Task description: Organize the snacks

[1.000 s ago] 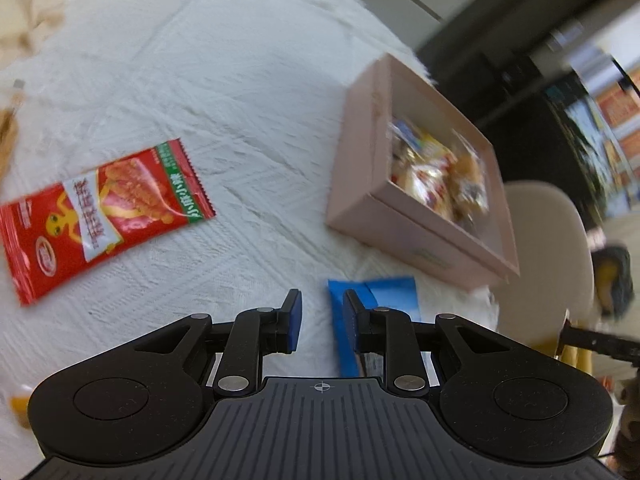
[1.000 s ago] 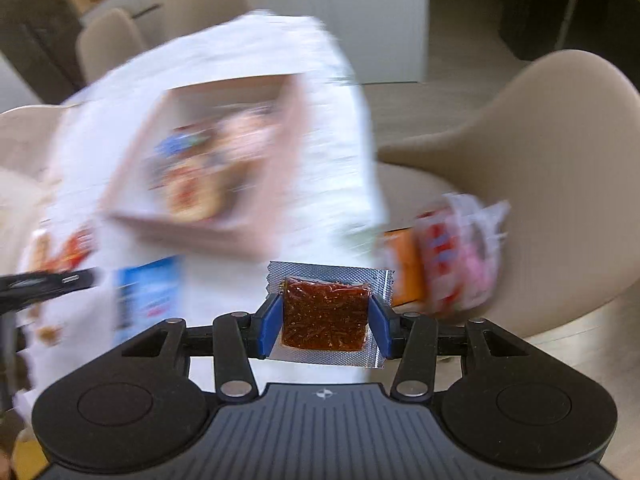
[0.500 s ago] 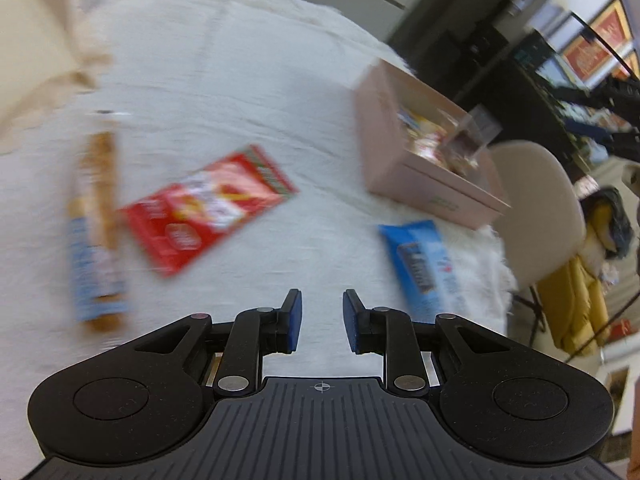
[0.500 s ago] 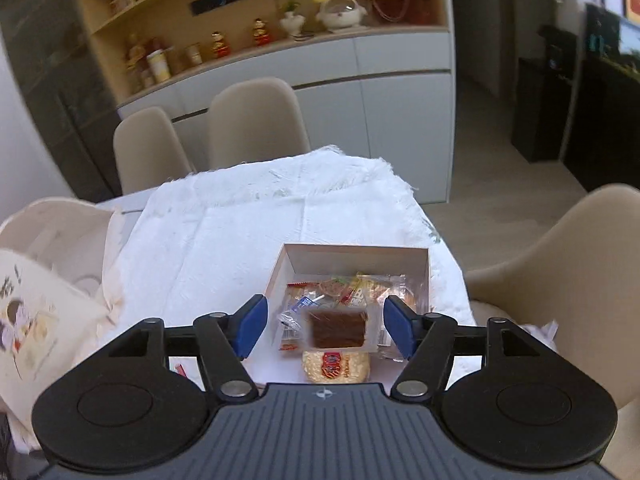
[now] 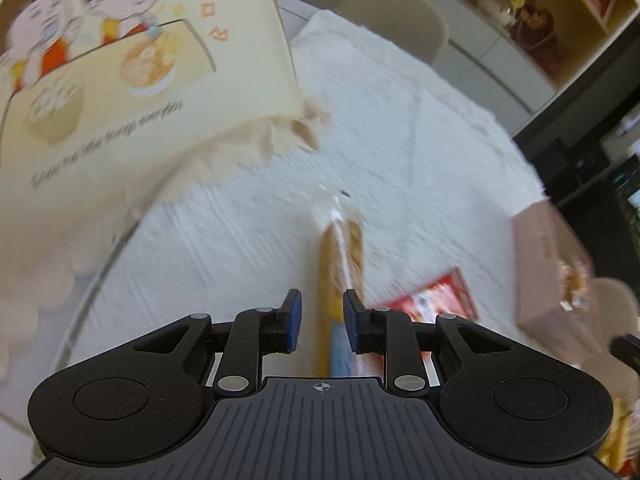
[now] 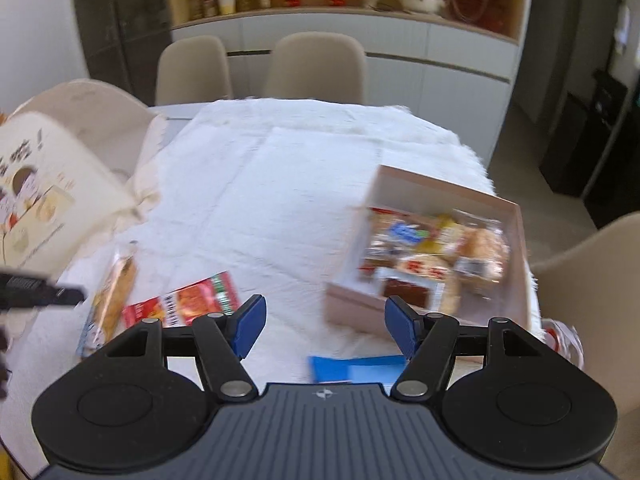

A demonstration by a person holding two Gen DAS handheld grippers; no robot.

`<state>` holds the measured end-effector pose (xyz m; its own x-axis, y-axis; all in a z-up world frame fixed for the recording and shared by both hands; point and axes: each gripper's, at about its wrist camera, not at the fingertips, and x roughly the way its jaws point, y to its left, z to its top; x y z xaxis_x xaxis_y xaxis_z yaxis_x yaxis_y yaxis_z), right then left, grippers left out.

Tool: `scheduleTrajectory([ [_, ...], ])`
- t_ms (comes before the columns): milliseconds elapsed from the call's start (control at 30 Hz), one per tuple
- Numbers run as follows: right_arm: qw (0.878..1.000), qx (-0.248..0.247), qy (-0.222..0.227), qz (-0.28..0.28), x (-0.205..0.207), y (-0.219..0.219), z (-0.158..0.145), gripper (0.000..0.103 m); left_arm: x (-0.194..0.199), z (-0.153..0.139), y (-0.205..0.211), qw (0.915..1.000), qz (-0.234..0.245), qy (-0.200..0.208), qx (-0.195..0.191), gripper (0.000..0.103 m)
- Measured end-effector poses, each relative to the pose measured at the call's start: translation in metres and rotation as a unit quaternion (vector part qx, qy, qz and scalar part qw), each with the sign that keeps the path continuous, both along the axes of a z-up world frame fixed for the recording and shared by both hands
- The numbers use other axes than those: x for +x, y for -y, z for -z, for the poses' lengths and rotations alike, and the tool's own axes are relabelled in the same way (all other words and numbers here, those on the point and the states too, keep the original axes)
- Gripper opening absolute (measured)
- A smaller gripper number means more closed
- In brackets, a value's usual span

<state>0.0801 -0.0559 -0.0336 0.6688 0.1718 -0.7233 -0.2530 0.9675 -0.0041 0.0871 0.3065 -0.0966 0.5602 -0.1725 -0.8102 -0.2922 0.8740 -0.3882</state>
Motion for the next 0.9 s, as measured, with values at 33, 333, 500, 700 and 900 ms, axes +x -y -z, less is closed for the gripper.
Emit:
scheduleTrajectory([
  [33, 1.000, 0.001, -0.001, -0.003, -0.005, -0.007, 0.002, 0.066, 0.007, 0.003, 0.002, 0.9999, 0.007, -0.006, 0.007, 0.026],
  [333, 0.977, 0.067, -0.179, -0.095, -0.043, -0.055, 0.060, 0.067, 0.025, 0.024, 0.040, 0.9973, 0.071, -0.008, 0.015, 0.046],
  [500, 0.978, 0.021, -0.160, -0.134, -0.053, -0.090, 0.079, 0.067, 0.012, 0.030, 0.048, 0.9944, 0.101, -0.017, 0.022, 0.039],
  [700, 0.984, -0.050, -0.085, -0.150, -0.036, -0.123, 0.071, 0.067, -0.027, 0.023, 0.036, 0.9945, 0.091, -0.034, 0.039, 0.038],
  [900, 0.994, -0.061, -0.088, -0.021, 0.046, -0.146, 0.087, 0.074, -0.068, 0.017, 0.032, 0.9963, 0.064, -0.045, 0.034, 0.038],
])
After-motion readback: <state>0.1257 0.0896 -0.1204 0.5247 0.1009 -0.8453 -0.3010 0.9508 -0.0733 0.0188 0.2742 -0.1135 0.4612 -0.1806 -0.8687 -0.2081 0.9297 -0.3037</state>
